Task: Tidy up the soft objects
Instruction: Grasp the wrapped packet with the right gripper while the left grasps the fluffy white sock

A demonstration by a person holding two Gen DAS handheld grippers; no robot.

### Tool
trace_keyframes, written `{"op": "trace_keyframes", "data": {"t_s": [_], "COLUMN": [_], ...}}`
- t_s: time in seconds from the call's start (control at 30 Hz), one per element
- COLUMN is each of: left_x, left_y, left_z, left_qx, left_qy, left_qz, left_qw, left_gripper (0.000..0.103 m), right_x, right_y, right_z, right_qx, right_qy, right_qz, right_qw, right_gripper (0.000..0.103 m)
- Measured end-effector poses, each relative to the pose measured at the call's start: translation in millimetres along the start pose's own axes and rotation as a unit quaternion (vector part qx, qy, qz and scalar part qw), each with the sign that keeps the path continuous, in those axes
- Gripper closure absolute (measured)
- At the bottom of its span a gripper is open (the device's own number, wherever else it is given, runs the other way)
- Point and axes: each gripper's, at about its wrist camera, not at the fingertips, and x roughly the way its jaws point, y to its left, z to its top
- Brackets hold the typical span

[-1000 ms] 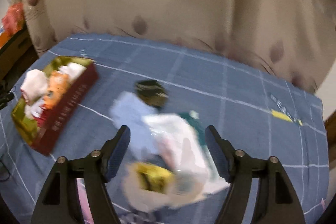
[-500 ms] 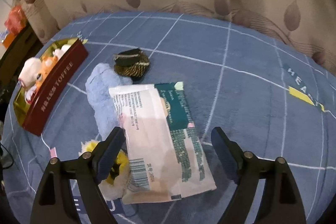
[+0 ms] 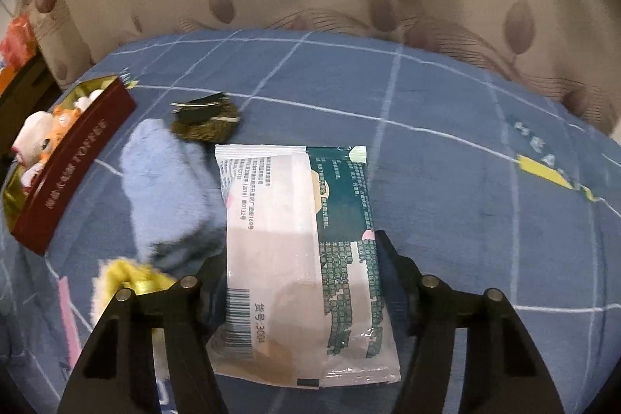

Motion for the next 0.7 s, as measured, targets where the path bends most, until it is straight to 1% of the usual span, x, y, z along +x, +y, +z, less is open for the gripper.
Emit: {"op": "trace_keyframes", "data": {"t_s": [0.1,0.2,0.3,0.33,0.4,0.43,0.53,0.6,0.7], "left_x": [6.5,10.3,12.7,14.9,16.4,17.6,24.9,28.5,37.4], "left_y": [-33.5,-64.8,-94.3,-106.6,-119.9,-129.3,-148.5,-157.3,-170.8], "left_z": [2.6,1.7,1.2,1.5,1.5,1.0,0.7,-0.4,-1.8], "left_qx": [0.029,0.053,0.071,0.079,0.085,0.089,0.09,0.09,0.09], "left_qy": [0.006,0.011,0.01,0.014,0.018,0.023,0.043,0.052,0.067], "left_qz": [-0.032,-0.069,-0.11,-0.13,-0.152,-0.172,-0.206,-0.219,-0.224], "left_qw": [0.999,0.9962,0.9913,0.9883,0.9846,0.9808,0.9734,0.9702,0.9681], "left_gripper": [0.043,0.044,0.043,0.043,0.043,0.043,0.043,0.043,0.036], "right_x": [-7.3,-15.3,-22.2,-23.9,-25.6,-26.3,-25.8,-24.8,-24.6], "right_y": [-16.4,-34.2,-52.9,-58.7,-69.1,-71.9,-71.7,-68.2,-65.7], "right_z": [-6.2,-11.9,-19.0,-21.4,-26.4,-28.4,-32.8,-32.8,-32.6], "right_qx": [0.018,0.042,0.071,0.081,0.103,0.11,0.109,0.1,0.098], "right_qy": [-0.011,-0.019,-0.024,-0.025,-0.027,-0.031,-0.038,-0.036,-0.035], "right_qz": [-0.033,-0.066,-0.089,-0.094,-0.087,-0.084,-0.085,-0.091,-0.091], "right_qw": [0.999,0.997,0.993,0.992,0.991,0.99,0.99,0.99,0.99], "right_gripper": [0.043,0.043,0.043,0.043,0.043,0.043,0.043,0.042,0.042]}}
